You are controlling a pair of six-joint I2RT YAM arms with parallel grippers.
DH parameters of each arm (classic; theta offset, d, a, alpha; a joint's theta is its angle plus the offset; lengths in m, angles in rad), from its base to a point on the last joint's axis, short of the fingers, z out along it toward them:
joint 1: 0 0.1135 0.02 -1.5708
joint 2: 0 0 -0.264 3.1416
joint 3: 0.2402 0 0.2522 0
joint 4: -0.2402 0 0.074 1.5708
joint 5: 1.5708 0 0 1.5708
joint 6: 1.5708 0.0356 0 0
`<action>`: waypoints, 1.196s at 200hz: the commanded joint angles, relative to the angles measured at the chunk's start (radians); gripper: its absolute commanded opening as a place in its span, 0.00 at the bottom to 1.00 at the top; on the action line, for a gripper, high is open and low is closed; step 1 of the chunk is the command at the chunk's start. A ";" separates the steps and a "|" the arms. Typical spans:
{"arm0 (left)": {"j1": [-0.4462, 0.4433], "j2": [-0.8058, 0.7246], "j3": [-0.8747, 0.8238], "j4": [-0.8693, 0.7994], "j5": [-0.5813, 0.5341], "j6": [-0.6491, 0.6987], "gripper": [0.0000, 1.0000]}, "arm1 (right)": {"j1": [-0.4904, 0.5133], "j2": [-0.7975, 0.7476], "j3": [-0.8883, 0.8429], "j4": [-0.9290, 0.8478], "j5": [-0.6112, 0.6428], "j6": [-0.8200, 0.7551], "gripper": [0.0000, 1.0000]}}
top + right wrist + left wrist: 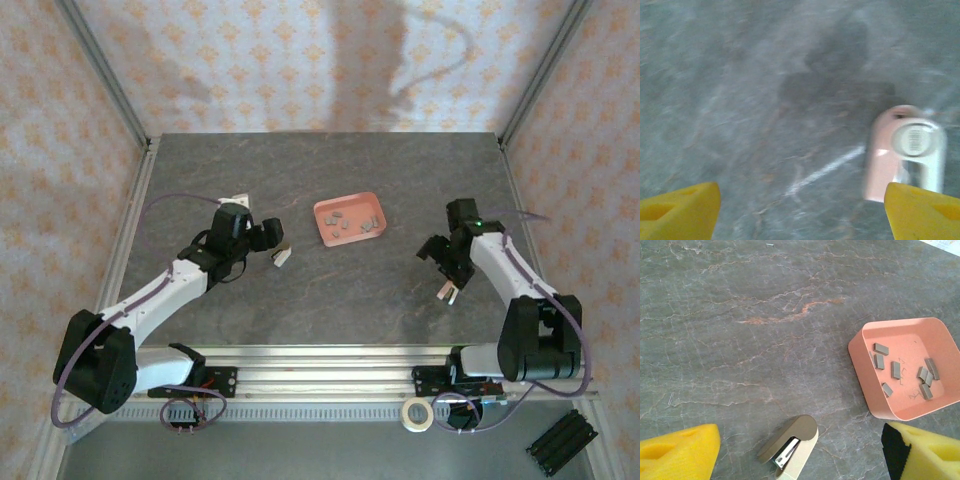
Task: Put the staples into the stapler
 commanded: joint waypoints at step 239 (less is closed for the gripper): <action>-0.024 0.115 0.085 -0.018 0.057 -0.005 0.84 | -0.017 0.249 0.022 -0.100 0.138 -0.114 0.68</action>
